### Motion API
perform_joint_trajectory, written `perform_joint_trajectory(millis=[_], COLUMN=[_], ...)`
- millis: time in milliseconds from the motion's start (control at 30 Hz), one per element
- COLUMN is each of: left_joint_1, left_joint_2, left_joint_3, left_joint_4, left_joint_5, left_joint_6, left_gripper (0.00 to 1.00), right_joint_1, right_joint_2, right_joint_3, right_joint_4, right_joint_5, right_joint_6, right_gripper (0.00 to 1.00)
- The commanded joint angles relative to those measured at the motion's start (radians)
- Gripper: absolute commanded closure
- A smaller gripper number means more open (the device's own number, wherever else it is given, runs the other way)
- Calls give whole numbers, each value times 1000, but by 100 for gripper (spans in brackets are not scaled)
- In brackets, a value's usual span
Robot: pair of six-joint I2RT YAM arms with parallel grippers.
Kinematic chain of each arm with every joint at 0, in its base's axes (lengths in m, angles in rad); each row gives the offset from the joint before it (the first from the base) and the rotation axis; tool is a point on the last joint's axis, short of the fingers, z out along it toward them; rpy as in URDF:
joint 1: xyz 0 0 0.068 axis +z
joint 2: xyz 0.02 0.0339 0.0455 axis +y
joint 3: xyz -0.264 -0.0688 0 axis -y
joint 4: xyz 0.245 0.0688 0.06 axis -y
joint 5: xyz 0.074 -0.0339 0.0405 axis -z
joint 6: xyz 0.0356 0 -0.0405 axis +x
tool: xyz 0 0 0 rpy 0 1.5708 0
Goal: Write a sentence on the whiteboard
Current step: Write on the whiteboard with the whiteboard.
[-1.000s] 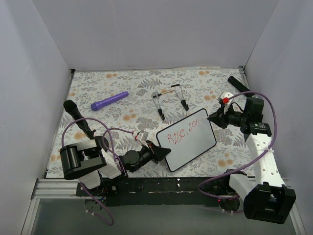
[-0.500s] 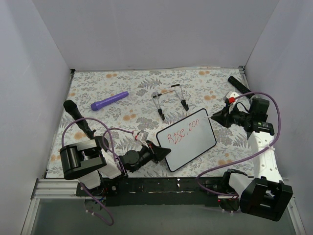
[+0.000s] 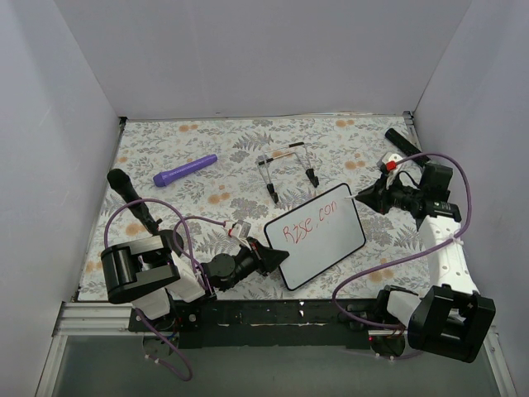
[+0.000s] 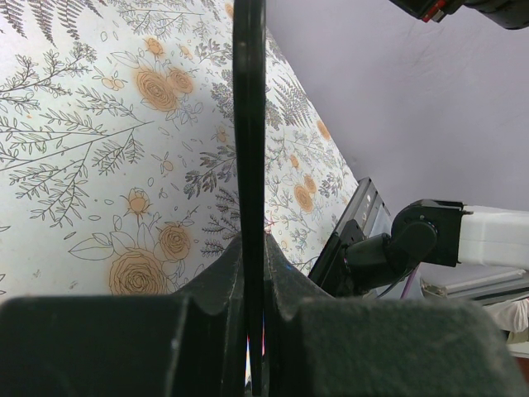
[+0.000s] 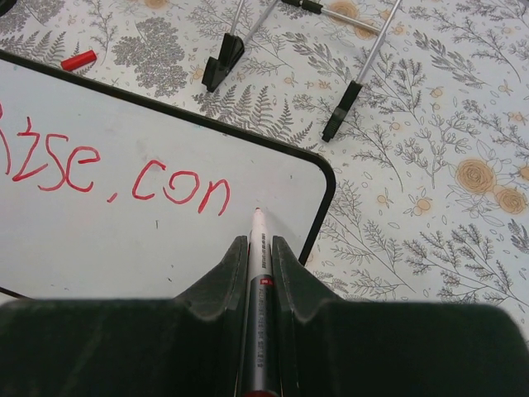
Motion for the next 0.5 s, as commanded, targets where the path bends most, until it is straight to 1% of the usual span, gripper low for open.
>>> perform_joint_trajectory(millis=[0,267,467], left_joint_1=[-8,-8,-8], left_joint_2=[14,25,23], left_joint_3=[3,12,11], left_joint_4=[156,158,160], left_joint_5=[33,44,47], left_joint_6=[45,46,46], left_gripper=[100,100,100], right_joint_1=[13,66,82], right_joint_2=[36,48,56], right_joint_3=[-7,-21,-22], right_joint_4=[57,96,125], right_joint_5=[-26,11,39], right_joint_6=[23,49,71], right_gripper=[99,99,99])
